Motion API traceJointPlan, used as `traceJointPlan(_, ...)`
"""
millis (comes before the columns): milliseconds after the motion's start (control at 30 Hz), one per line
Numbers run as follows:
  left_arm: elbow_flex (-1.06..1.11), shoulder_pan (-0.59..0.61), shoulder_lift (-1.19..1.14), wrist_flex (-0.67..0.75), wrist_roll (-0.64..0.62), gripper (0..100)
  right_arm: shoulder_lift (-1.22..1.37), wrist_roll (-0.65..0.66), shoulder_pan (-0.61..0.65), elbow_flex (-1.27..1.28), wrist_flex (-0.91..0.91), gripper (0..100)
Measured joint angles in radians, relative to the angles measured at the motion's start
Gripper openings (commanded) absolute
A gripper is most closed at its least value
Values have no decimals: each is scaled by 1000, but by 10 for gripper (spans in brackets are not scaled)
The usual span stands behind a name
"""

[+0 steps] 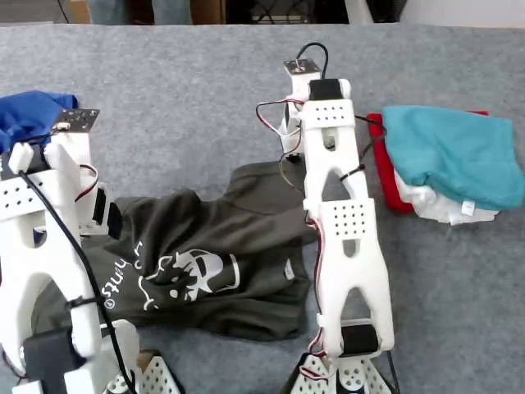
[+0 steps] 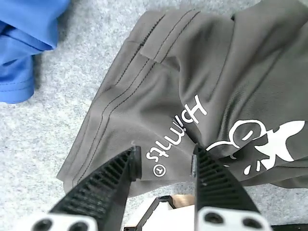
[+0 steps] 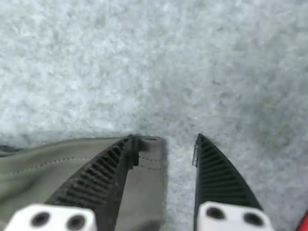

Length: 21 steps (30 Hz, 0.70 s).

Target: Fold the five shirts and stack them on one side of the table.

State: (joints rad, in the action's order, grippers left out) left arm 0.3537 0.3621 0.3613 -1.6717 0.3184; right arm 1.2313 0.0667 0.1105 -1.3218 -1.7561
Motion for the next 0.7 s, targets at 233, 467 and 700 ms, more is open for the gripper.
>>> traceJointPlan(233, -2, 0, -3, -2, 0, 191, 9, 0, 3, -2, 0, 198)
traceJointPlan(467, -2, 0, -3, -2, 0, 191, 25, 0, 3, -2, 0, 198)
traceJointPlan(700, -2, 0, -3, -2, 0, 191, 34, -37, 6, 9, 0, 121)
